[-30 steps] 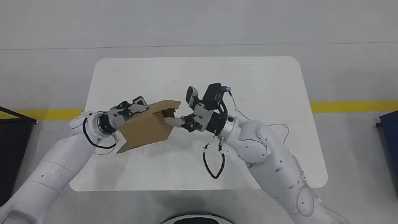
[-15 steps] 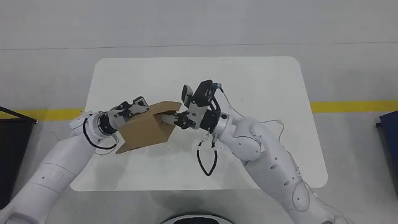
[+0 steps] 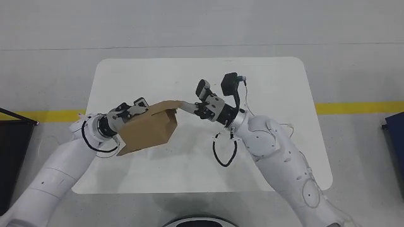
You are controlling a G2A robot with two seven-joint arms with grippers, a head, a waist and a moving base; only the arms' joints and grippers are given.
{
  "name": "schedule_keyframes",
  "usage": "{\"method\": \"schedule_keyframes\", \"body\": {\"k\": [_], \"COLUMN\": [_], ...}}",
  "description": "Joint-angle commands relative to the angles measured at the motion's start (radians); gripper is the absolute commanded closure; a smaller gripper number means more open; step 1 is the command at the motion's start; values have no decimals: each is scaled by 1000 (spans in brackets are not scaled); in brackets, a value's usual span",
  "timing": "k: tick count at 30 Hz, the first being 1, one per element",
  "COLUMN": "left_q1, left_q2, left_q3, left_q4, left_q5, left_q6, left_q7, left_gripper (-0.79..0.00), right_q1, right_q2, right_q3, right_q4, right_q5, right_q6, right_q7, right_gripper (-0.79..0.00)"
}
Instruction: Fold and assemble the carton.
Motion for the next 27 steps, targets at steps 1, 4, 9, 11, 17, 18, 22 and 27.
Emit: {"method": "schedule_keyframes", "body": {"k": [1, 4, 9, 11, 17, 18, 22, 27], "left_q1": [2, 3, 4, 5, 10, 12, 10, 4], "left_q2": [0, -1, -2, -2, -1, -1, 0, -1], "left_q3": [0, 0, 0, -3, -12, -12, -7, -4], "left_q4": [-1, -1, -4, -2, -4, -6, -4, 4], "left_q5": [2, 9, 9, 8, 12, 13, 51, 56], "left_q6": [0, 0, 0, 0, 0, 0, 0, 0], "left_q7": [0, 0, 0, 0, 0, 0, 0, 0], "left_gripper": [0, 0, 0, 0, 0, 0, 0, 0], "right_q1": [10, 23, 32, 20, 22, 30, 59, 77], "right_q2": [-2, -5, -9, -7, -2, -3, -7, -5], "right_q3": [-14, -37, -39, -16, 36, 37, 18, -10], "right_q4": [0, 0, 8, 15, 87, 92, 74, 43], "right_q5": [-6, -29, -24, 21, 213, 229, 233, 193], "right_q6": [-5, 8, 17, -15, -64, -59, -63, -116], "right_q7": [12, 30, 8, -15, -1, 4, 33, 116], "right_gripper": [-785, -785, -785, -785, -785, -785, -785, -785]}}
